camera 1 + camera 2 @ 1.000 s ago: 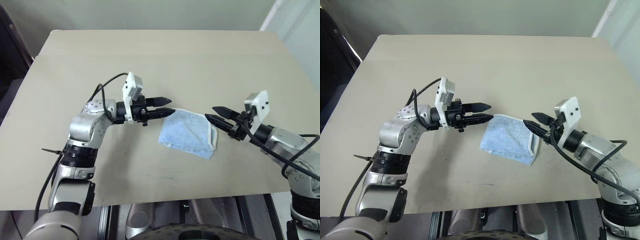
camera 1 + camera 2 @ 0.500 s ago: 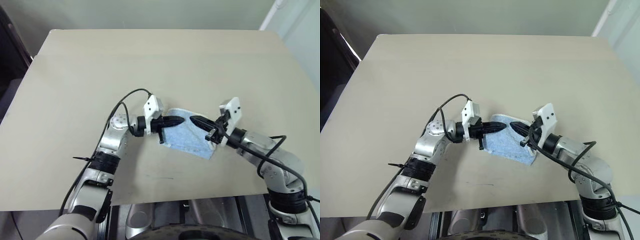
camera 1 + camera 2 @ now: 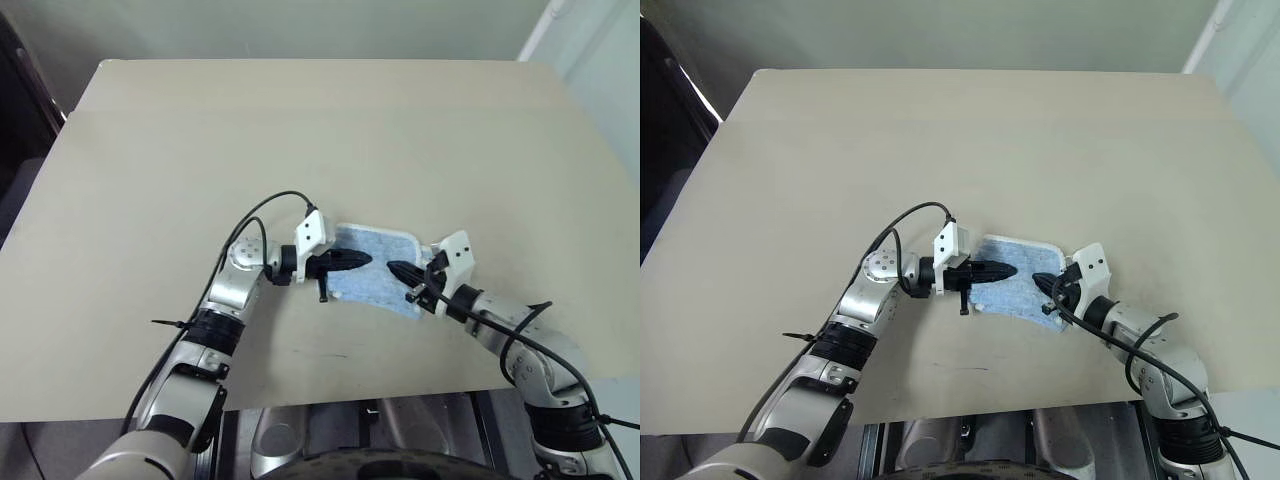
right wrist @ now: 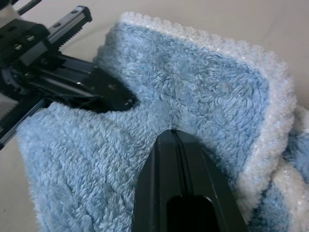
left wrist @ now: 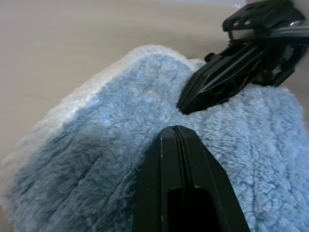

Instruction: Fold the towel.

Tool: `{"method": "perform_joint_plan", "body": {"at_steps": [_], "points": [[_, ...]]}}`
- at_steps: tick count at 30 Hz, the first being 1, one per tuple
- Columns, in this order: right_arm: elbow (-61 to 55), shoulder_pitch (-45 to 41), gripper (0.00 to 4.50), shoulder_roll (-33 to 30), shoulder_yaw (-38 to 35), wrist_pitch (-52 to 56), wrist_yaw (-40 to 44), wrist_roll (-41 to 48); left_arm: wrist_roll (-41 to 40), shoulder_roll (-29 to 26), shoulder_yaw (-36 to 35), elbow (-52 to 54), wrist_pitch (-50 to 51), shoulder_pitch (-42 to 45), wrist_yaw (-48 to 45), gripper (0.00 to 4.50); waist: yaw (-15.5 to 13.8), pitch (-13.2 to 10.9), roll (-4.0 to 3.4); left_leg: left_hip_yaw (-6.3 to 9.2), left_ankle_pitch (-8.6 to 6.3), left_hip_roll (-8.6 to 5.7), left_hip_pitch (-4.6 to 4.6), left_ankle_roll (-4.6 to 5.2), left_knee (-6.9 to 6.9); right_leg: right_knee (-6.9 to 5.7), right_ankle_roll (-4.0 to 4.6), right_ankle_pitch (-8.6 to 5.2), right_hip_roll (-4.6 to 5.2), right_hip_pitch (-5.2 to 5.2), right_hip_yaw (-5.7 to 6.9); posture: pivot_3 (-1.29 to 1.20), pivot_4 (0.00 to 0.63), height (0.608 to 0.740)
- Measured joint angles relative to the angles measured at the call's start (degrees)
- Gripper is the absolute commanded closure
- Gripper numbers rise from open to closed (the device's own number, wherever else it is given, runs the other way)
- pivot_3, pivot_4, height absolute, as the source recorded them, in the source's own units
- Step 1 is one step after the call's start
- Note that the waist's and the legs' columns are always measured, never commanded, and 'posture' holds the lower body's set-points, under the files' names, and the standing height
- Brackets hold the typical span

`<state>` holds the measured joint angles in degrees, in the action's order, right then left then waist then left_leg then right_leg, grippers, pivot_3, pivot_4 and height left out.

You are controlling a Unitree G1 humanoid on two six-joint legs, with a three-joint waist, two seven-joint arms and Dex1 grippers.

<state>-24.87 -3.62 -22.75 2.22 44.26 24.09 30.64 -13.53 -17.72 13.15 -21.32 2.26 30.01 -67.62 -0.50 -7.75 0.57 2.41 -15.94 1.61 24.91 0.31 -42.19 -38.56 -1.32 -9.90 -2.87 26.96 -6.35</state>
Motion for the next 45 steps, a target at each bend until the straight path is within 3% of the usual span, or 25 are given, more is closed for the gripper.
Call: {"method": "perform_joint_plan", "body": {"at_steps": [4,6,10,16,19,29,45], "points": [[-0.5,-0.45,3.97,-0.71,-3.43,1.02,1.37,3.08,-2.24,0.45,-1.8,0.11,0.56,0.04,-1.01,4.5,-0.04,0.0,0.0,-0.01,0.0,0.0,0.03,0.0,0.0,0.0,0.0,-0.02,0.0,0.02,0.0,0.0,0.15,0.703],[-2.25,-0.32,3.3,-1.7,-6.0,2.51,2.61,6.68,-4.71,0.35,-3.5,1.27,2.94,0.11,-1.44,4.32,-0.03,0.0,0.0,-0.02,-0.01,0.0,0.06,0.0,0.0,0.02,0.0,-0.03,0.0,0.04,0.0,0.0,0.15,0.703],[-4.91,-0.82,1.95,-2.16,-10.95,5.26,2.76,13.67,-8.67,-1.46,-5.99,4.06,7.59,0.98,-2.53,3.25,0.0,0.0,0.0,-0.03,0.0,0.0,0.03,0.0,0.01,0.03,0.01,-0.03,0.0,0.01,0.0,0.0,0.15,0.703],[-6.87,-1.49,0.0,-5.61,-16.96,10.87,1.66,24.32,-11.33,-4.89,-7.99,7.16,11.82,1.24,-4.53,1.05,-0.09,0.0,0.0,-0.02,0.0,-0.01,0.05,0.0,0.0,0.05,0.01,-0.04,0.0,0.0,-0.01,0.0,0.15,0.703],[-6.43,-0.49,0.0,-7.41,-18.18,12.61,0.65,26.01,-12.64,-6.05,-8.24,8.6,14.23,1.24,-5.08,0.02,-0.08,0.0,0.0,-0.01,-0.01,0.0,0.05,0.01,0.01,0.07,0.02,-0.04,0.0,0.01,-0.01,0.0,0.15,0.703],[6.89,-1.5,0.0,-9.82,-23.72,28.61,-10.8,39.82,-11.4,-7.3,-6.8,12.16,13.9,-1.53,-5.92,0.02,-0.03,0.0,0.0,-0.02,-0.04,-0.01,0.09,0.02,0.09,0.07,0.0,-0.08,0.02,0.1,-0.02,0.0,0.15,0.703],[8.37,1.01,0.0,-8.99,-21.32,28.82,-21.55,57.21,-11.75,-7.65,-6.44,17.07,17.1,-1.49,-2.64,0.02,0.01,0.0,-0.01,-0.02,-0.15,-0.01,0.1,0.17,0.08,0.27,-0.08,-0.06,0.02,0.03,-0.03,0.0,0.15,0.703]]}}
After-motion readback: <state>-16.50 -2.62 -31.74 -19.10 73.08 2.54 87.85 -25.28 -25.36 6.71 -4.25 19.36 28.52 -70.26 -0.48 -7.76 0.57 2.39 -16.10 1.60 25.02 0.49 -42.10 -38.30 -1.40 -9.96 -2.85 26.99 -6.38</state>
